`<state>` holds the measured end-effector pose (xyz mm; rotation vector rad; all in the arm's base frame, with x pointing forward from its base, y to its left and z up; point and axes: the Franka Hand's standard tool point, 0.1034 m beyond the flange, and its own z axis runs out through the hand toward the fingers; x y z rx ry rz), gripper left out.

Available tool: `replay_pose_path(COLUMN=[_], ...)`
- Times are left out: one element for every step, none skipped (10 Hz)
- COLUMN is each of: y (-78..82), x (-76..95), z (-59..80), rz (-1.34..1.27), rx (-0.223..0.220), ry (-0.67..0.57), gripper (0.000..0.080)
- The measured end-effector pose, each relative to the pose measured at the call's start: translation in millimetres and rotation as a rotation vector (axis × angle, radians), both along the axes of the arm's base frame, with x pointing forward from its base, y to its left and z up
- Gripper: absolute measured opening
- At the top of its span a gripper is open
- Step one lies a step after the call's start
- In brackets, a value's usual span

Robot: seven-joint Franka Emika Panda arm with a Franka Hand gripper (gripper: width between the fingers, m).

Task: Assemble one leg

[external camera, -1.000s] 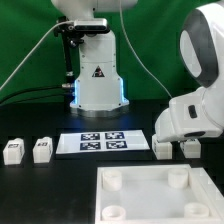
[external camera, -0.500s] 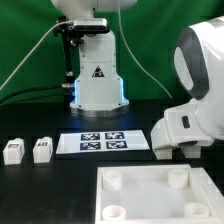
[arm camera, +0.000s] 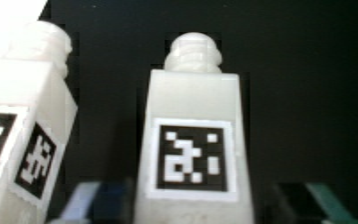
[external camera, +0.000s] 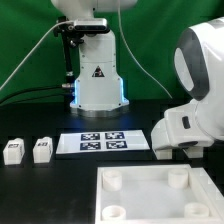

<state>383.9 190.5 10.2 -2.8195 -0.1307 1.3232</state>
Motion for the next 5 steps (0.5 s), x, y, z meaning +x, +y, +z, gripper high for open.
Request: replay_pose_path(y=[0.0, 0.0, 0.0, 0.0, 0.0], x=[0.1, 0.0, 0.0, 0.0, 0.0], z=[0.0, 0.0, -0.1, 0.0, 0.0], rz=[0.000, 0.000, 0.000, 0.000, 0.000], rx=[0.000, 0.000, 0.000, 0.000, 0.000], ry=[0.000, 0.000, 0.000, 0.000, 0.000], gripper=[0.0290, 0.0290, 0.0290, 0.0290, 0.0290])
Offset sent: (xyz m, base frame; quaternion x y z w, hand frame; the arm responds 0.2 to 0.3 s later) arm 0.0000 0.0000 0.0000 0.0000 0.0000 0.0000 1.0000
